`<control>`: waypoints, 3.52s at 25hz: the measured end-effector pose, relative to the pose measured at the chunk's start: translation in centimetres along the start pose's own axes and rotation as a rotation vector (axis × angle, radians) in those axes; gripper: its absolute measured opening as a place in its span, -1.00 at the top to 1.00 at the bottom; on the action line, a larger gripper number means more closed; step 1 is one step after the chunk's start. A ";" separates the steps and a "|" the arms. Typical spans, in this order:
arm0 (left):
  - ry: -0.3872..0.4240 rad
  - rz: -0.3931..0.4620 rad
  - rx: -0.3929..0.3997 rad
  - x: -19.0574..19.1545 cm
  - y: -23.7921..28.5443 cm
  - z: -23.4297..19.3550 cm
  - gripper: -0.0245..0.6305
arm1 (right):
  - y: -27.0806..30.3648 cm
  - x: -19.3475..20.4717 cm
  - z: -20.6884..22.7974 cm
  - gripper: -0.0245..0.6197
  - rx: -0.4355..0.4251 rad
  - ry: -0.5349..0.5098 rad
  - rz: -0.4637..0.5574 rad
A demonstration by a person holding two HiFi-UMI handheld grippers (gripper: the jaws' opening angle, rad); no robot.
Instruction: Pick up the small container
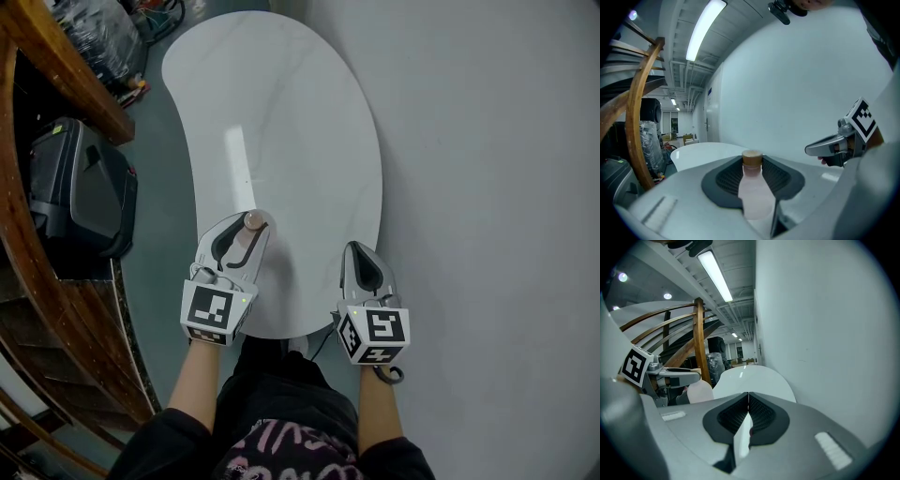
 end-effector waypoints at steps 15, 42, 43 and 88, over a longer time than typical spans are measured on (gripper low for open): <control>0.017 0.036 0.006 -2.2 -1.7 1.3 0.53 | -2.1 -1.9 0.1 0.89 0.018 -0.005 0.068; 0.042 0.079 0.000 -4.1 -4.4 2.6 0.53 | -4.0 -3.9 -0.7 0.89 0.000 -0.032 0.137; 0.042 0.082 -0.004 -4.2 -4.6 2.5 0.53 | -4.0 -4.0 -0.9 0.89 -0.007 -0.036 0.137; 0.058 0.123 -0.172 -4.0 -10.0 -0.4 0.53 | -1.4 -6.6 -6.0 0.90 -0.179 -0.117 0.153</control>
Point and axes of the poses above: the fingertips, and each gripper's own axes: y forward along the fingers, z to its right, x out of its underside, the point moved 9 cm from there along -y, backward along the fingers, and after that the axes turned 1 degree about -y, right-handed, at the moved point
